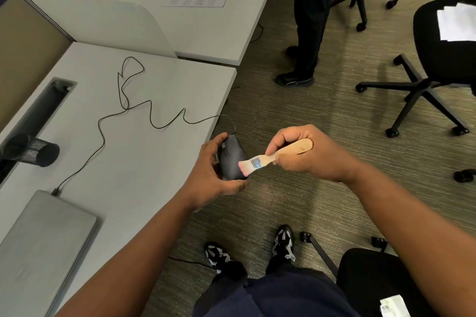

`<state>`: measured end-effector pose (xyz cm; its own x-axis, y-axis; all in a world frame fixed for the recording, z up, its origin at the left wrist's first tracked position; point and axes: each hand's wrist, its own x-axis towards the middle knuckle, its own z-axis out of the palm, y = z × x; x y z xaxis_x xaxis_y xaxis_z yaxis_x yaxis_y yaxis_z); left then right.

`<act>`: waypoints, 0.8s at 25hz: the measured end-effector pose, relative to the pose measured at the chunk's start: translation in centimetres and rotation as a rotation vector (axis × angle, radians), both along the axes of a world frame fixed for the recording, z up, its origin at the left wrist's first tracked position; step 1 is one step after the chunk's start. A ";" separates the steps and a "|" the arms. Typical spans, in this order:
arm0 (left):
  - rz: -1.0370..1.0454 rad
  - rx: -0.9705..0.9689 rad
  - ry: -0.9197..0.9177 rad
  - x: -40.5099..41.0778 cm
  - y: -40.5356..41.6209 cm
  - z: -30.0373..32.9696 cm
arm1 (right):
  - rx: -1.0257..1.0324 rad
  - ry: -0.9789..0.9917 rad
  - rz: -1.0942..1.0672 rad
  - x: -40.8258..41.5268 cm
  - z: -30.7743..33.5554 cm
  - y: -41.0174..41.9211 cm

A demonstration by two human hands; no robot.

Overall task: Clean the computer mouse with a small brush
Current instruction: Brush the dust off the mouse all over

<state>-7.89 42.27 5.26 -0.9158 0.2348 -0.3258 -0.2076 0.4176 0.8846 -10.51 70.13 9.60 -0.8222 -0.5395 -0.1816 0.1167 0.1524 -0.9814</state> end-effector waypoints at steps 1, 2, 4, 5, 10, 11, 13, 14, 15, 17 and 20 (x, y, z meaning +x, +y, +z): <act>-0.001 -0.006 0.004 0.0 0.0 0.0 | 0.010 0.005 -0.012 -0.1 0.0 0.2; -0.002 -0.012 0.009 0.1 0.1 0.0 | 0.019 0.015 -0.023 -0.1 0.0 0.2; 0.000 -0.017 0.021 0.1 0.1 0.0 | 0.005 0.029 -0.055 -0.2 0.0 0.0; 0.000 -0.018 0.029 0.1 0.2 -0.1 | -0.023 0.022 -0.078 -0.1 -0.1 -0.1; 0.032 -0.013 0.082 0.1 0.6 -0.3 | -0.165 -0.089 -0.189 0.1 -0.6 -0.6; 0.043 0.002 0.092 0.2 0.7 -0.3 | -0.196 -0.124 -0.217 0.1 -0.7 -0.8; 0.047 0.032 0.109 0.3 0.9 0.0 | -0.286 -0.206 -0.247 0.2 -0.6 -1.5; 0.040 0.030 0.121 0.3 1.1 0.3 | -0.299 -0.220 -0.252 0.2 -0.6 -2.1; 0.029 0.018 0.138 0.3 1.2 0.5 | -0.279 -0.214 -0.254 0.3 -0.7 -2.7; 0.010 -0.004 0.182 0.3 1.5 0.9 | -0.191 -0.174 -0.261 0.5 -0.6 -3.8; -0.011 -0.001 0.223 0.3 2.0 1.5 | -0.064 -0.088 -0.299 0.4 -0.4 -4.3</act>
<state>-7.58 44.22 6.72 -0.9625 0.2453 -0.1159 -0.0022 0.4198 0.9076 -10.12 65.85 9.17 -0.9286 -0.2890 -0.2325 0.2319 0.0369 -0.9720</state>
